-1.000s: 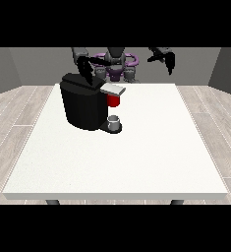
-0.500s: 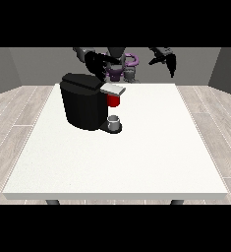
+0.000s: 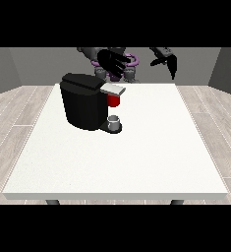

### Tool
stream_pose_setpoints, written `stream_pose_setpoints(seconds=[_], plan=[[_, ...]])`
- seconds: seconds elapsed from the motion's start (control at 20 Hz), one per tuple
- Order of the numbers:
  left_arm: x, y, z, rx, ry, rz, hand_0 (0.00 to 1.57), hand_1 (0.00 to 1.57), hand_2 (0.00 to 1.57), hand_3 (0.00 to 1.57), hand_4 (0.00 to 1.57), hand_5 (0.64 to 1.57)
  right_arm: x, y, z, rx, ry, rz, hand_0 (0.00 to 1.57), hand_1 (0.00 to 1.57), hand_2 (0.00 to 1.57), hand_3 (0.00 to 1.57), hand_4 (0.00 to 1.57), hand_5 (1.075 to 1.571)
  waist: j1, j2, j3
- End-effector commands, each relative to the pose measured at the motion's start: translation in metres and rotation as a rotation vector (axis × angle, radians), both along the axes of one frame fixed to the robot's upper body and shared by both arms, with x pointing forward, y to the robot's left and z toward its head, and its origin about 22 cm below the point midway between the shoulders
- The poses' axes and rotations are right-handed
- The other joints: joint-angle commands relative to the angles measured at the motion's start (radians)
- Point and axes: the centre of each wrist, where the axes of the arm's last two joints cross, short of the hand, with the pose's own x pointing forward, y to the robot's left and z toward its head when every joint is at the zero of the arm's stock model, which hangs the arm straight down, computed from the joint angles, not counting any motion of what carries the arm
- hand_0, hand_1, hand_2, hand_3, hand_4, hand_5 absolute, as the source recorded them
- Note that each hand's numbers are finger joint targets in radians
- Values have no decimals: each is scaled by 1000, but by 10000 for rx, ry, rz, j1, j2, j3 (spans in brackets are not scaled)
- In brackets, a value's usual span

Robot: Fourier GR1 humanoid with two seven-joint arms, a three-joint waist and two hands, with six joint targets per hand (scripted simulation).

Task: Insert the coffee pod into the coffee machine and close the lid

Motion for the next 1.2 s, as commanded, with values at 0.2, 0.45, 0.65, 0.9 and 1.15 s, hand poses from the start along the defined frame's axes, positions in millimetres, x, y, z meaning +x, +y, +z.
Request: stream_pose_setpoints(seconds=[0.2,0.45,0.65,0.9,1.15], plan=[[7,-9,10,-137,-296,-404,0,0,0,0,326,1571,12,25,61,-970,-1129,-34,0,0,0,0,300,1571,534,442,1],[6,-16,12,-158,-597,-227,0,0,0,0,379,1571,12,45,61,-918,-1082,182,0,0,0,0,96,1571,608,482,1],[5,-14,19,-50,-1129,-883,0,0,0,0,398,1571,19,41,81,-1253,-1763,-317,0,0,0,0,87,1571,1331,1172,-1],[12,-23,35,-117,-1341,-987,0,0,0,0,418,1571,20,53,97,-1519,-2215,13,0,0,0,0,0,1571,1363,1257,1],[21,4,37,-249,-1638,-962,0,0,0,0,365,1571,17,68,136,-1699,-2466,-124,0,0,0,0,0,1571,1660,1788,-6]])
